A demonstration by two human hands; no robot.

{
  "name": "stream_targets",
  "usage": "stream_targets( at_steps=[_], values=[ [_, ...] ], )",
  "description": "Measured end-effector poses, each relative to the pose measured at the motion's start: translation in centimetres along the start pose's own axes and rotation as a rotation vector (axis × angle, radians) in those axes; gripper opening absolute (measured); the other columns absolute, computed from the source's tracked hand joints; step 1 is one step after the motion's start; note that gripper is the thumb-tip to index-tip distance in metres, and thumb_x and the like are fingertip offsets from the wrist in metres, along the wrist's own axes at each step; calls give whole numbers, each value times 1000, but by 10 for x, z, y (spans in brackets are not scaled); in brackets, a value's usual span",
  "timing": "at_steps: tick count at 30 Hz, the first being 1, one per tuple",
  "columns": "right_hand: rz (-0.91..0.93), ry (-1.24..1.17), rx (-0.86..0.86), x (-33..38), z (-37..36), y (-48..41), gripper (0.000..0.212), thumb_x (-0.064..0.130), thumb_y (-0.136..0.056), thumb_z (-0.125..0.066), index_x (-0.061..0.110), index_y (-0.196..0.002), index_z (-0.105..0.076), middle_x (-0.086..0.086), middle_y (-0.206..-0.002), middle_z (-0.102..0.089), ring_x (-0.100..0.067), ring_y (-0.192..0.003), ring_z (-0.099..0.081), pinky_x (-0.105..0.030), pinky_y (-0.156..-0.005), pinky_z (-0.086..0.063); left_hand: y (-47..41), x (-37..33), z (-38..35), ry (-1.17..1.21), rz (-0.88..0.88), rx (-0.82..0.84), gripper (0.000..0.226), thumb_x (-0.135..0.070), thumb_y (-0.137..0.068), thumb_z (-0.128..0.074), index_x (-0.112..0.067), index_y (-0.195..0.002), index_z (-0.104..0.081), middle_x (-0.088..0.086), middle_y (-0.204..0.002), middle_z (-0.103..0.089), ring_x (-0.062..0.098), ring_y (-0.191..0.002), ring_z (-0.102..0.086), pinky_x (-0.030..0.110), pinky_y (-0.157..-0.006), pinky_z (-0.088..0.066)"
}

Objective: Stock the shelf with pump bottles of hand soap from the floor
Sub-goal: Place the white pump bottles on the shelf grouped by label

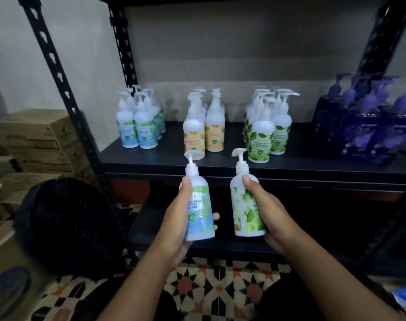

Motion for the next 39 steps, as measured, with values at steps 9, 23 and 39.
stream_targets(
  at_steps=[9,23,39],
  values=[
    [-50,-190,52,-11,10,-1,53,59,-93,-54,13,-115,-70,-15,-96,-72,-30,-83,-72,-43,-76,-60,-7,11,-10,67,66,49,47,-43,-96,-51,-6,-121,-64,13,-90,-69,34,-82,-68,43,-73,-56],
    [83,129,8,-15,27,8,34,11,-85,-75,16,-117,-64,-9,-106,-75,-25,-95,-74,-41,-80,-60,-10,25,-5,-189,-84,-27,52,-29,-67,-82,-17,-115,-66,10,-106,-75,25,-93,-75,40,-78,-60],
    [129,123,-120,-11,43,15,52,26,-81,-81,33,-124,-53,2,-108,-72,-12,-95,-72,-37,-87,-60,-13,35,-28,-177,-110,-23,54,-20,-80,-84,-17,-125,-53,13,-108,-70,29,-88,-75,40,-68,-59]
  ],
)
Point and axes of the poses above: each hand's wrist, its own y-axis away from the middle knuckle, its own z-axis out of the back of the hand, x = y × z, the point moved 4 cm from there along -y, towards the middle knuckle
